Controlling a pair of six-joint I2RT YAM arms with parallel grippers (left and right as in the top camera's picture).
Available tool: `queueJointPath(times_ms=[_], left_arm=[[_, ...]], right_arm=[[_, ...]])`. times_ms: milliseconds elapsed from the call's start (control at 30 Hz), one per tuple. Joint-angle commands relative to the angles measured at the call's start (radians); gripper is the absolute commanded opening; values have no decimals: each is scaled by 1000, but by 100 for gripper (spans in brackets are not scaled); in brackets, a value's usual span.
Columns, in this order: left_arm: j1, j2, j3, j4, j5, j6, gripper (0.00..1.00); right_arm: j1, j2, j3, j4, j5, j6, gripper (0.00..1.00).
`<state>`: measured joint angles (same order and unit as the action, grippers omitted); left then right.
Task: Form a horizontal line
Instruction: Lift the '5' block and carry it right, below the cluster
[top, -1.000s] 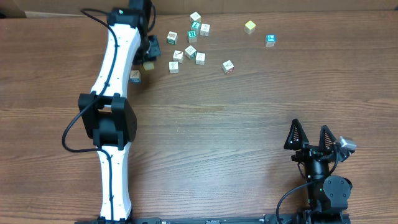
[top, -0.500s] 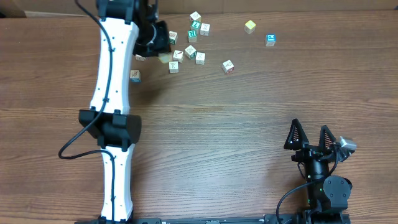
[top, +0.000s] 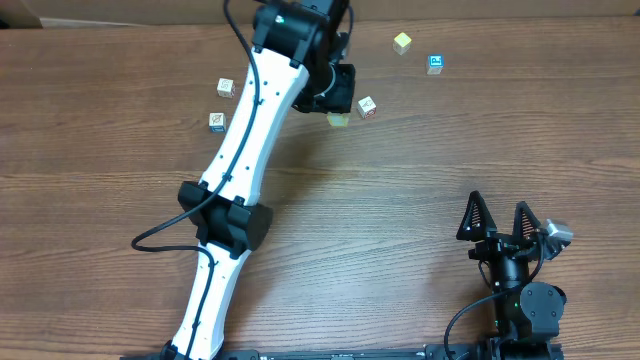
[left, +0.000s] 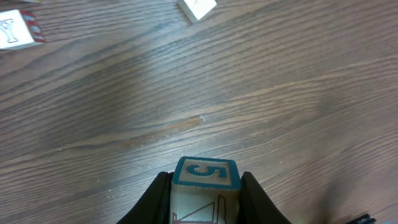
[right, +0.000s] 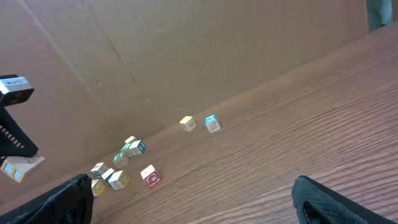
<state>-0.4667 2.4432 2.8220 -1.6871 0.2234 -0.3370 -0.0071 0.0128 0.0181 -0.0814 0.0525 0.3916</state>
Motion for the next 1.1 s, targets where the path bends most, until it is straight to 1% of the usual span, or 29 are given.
queueJointPath(times_ms=[0,133,233,367,433,467,500,633,833,967,1067], left_arm=[[-30,-20,-25,-3,-32,19,4],[-59,-20,-115,-3,-32,19,4],[-86,-20,-223,-3,-32,19,4],[-118,-20,-293,-3,-35,11,4],[-137,-20,-320,2,-103,-50,4],[-146,-20,-336,8,-142,-104,4],[-151,-20,-342,11,-153,-127,4],[-182,-20,-381,117,-161,-267,4],[-200,-19,-385,181,-76,-261,4],[-203,-19,-386,169,-80,-263,4],[-206,-19,-393,165,-80,-307,4]], right_arm=[[-5,-6,-10,5,6,-7,100],[-5,-6,-10,5,6,-7,100],[-5,-6,-10,5,6,-7,100],[-5,-6,-10,5,6,-7,100],[-5,-6,-10,5,6,-7,100],[-5,-6,-10,5,6,-7,100],[-5,-6,-10,5,6,-7,100],[-5,-6,-10,5,6,-7,100],[-5,-6,-10,5,6,-7,100],[-5,-6,-10,5,6,-7,100],[-5,-6,-10,5,6,-7,100]])
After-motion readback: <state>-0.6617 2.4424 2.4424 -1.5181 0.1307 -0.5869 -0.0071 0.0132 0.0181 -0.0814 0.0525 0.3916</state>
